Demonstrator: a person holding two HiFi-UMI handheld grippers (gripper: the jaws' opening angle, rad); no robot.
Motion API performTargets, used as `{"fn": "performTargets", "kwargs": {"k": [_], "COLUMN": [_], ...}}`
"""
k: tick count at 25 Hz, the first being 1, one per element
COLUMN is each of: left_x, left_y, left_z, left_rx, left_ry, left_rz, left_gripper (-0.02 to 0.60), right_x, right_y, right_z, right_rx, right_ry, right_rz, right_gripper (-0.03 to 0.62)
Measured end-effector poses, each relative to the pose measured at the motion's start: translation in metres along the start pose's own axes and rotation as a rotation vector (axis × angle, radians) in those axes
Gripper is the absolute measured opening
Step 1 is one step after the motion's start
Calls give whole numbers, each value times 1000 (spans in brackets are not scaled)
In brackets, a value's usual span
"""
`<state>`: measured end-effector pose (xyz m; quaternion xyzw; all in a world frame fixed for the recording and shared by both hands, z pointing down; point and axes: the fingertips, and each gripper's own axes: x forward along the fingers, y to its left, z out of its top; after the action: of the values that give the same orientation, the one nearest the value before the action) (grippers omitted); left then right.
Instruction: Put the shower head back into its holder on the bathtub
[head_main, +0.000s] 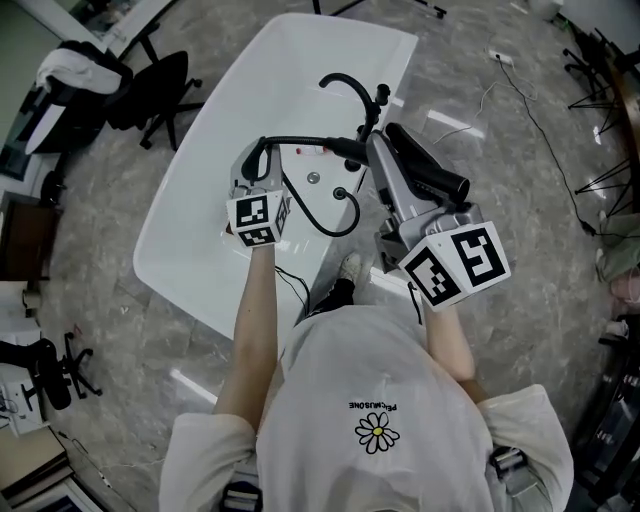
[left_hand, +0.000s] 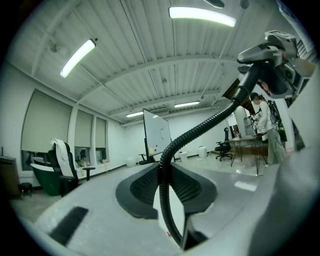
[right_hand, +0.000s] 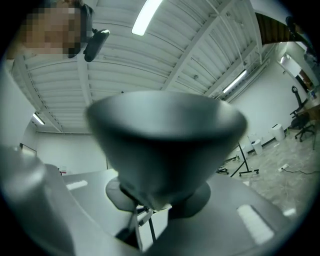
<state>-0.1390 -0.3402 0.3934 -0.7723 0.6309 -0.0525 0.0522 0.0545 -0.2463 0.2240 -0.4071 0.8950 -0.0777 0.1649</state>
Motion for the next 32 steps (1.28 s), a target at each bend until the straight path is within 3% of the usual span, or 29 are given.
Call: {"fn": "performTargets", "kwargs": {"k": [5, 10, 21, 26, 32], "left_x": [1, 8, 42, 71, 118], "left_y": [30, 28, -7, -21, -35], "left_z": [59, 97, 42, 39, 60], "left_rx": [75, 94, 12, 14, 25], "left_ry": [-120, -198, -106, -112, -155], "left_rz": [50, 35, -75, -138, -201], "left_gripper": [63, 63, 63, 63, 63], "right_x": [5, 4, 13, 20, 31], "right_y": [19, 20, -12, -28, -54], "right_z": [10, 24, 15, 20, 29], "right_rx": [-4, -36, -107, -154, -186], "right_ry": [-37, -74, -46, -69, -90], "right_rz": [55, 56, -54, -100, -146], "right_gripper": [98, 98, 98, 98, 98]}}
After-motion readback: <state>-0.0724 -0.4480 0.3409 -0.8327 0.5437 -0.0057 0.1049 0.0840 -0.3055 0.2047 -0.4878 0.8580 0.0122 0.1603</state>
